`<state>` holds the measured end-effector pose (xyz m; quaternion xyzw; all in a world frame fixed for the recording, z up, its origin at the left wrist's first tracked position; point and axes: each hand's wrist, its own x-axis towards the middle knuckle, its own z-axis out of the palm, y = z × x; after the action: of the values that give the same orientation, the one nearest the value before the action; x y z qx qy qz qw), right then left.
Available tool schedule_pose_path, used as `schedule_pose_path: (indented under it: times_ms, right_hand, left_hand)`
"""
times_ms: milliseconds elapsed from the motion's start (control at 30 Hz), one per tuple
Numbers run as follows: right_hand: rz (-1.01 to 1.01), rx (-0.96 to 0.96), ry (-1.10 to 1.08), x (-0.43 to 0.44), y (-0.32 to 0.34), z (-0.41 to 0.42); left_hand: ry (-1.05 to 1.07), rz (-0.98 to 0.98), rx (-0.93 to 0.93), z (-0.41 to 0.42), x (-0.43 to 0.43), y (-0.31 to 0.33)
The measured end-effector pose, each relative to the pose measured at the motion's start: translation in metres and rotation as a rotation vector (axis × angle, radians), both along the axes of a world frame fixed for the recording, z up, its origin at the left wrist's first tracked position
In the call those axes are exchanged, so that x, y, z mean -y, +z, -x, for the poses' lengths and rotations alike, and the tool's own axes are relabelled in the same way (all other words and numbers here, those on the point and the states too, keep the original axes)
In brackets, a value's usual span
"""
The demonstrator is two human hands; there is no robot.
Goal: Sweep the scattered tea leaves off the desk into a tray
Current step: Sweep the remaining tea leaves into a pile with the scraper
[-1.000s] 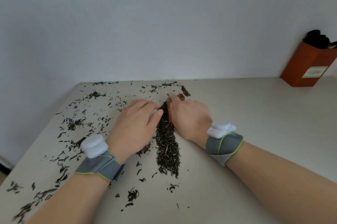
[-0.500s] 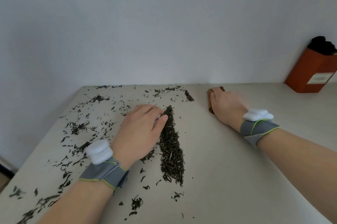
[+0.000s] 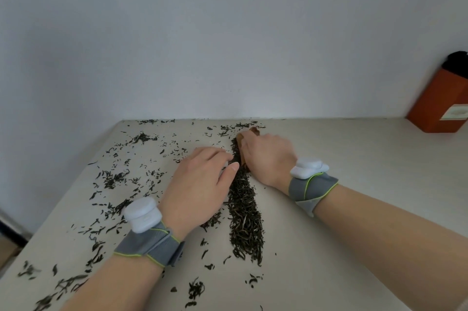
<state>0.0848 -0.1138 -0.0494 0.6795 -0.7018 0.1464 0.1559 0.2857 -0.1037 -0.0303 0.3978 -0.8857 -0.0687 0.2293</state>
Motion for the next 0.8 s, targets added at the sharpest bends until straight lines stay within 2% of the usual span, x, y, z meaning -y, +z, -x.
schedule_pose_path:
  times_ms: [133, 233, 467, 800]
  right_hand:
    - [-0.004, 0.178, -0.062, -0.011, 0.013, 0.009]
    - [-0.045, 0.238, -0.173, -0.015, 0.019, 0.034]
    - [-0.046, 0.124, -0.363, 0.012, 0.011, 0.099]
    - [0.007, 0.014, -0.181, 0.070, -0.009, 0.043]
  left_hand:
    - [0.003, 0.000, 0.008, -0.001, 0.000, 0.001]
    - [0.004, 0.000, 0.018, -0.001, 0.002, 0.000]
    - [0.001, 0.012, 0.012, -0.001, 0.002, -0.002]
    - [0.021, 0.009, 0.026, -0.001, 0.004, -0.002]
